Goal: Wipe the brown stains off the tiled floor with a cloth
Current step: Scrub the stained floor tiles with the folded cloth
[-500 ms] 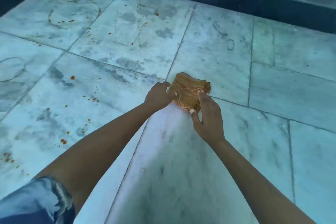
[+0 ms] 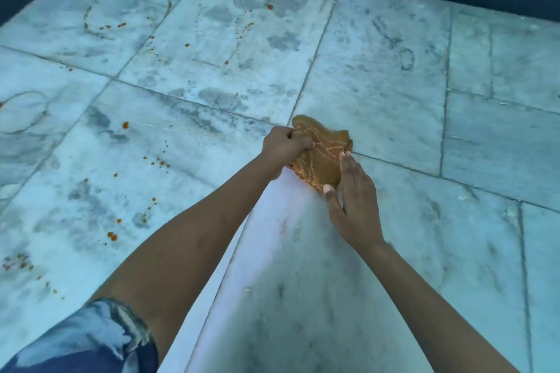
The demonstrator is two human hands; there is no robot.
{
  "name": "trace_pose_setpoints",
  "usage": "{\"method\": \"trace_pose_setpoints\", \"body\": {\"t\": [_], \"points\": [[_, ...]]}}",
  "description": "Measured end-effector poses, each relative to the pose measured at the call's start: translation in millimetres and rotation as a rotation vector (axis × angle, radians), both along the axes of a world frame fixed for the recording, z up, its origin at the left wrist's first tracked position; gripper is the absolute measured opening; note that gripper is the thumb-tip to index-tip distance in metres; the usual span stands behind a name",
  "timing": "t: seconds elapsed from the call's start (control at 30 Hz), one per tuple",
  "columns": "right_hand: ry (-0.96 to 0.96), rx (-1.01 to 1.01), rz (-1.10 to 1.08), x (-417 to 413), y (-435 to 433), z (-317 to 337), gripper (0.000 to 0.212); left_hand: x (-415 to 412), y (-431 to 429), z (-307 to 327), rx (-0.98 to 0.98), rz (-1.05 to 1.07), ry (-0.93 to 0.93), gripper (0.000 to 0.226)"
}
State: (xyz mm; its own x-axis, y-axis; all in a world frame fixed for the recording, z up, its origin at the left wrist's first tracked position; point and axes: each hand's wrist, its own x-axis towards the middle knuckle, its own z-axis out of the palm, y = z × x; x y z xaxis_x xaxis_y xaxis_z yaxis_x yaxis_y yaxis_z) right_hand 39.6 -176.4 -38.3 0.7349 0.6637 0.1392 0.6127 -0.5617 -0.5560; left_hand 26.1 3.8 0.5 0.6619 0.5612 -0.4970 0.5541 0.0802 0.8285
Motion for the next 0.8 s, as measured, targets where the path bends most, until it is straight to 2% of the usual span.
{"method": "trace_pose_setpoints", "body": {"t": [0.1,0.23,0.37,0.53,0.7,0.8], "points": [[-0.008,0.024,0.064,-18.9,5.6,0.9,0.065,-46.9,14.9,22.6,-0.068,0.058,-0.096,0.018],[-0.013,0.016,0.183,-52.8,16.0,1.4,0.062,-122.8,43.4,48.8,-0.014,0.147,-0.119,0.026],[-0.015,0.01,0.319,-101.9,40.8,10.2,0.063,-212.2,60.9,83.1,0.084,0.29,-0.108,0.019],[-0.019,0.0,0.484,-171.7,77.1,24.4,0.068,-321.2,63.9,117.6,0.219,0.402,0.023,0.024],[-0.016,-0.058,0.614,-237.9,99.0,22.6,0.072,-418.8,66.3,118.2,0.302,0.57,0.152,0.027],[-0.051,-0.096,0.632,-257.9,105.8,13.3,0.075,-450.8,66.0,100.4,0.496,0.597,0.395,0.032]]}}
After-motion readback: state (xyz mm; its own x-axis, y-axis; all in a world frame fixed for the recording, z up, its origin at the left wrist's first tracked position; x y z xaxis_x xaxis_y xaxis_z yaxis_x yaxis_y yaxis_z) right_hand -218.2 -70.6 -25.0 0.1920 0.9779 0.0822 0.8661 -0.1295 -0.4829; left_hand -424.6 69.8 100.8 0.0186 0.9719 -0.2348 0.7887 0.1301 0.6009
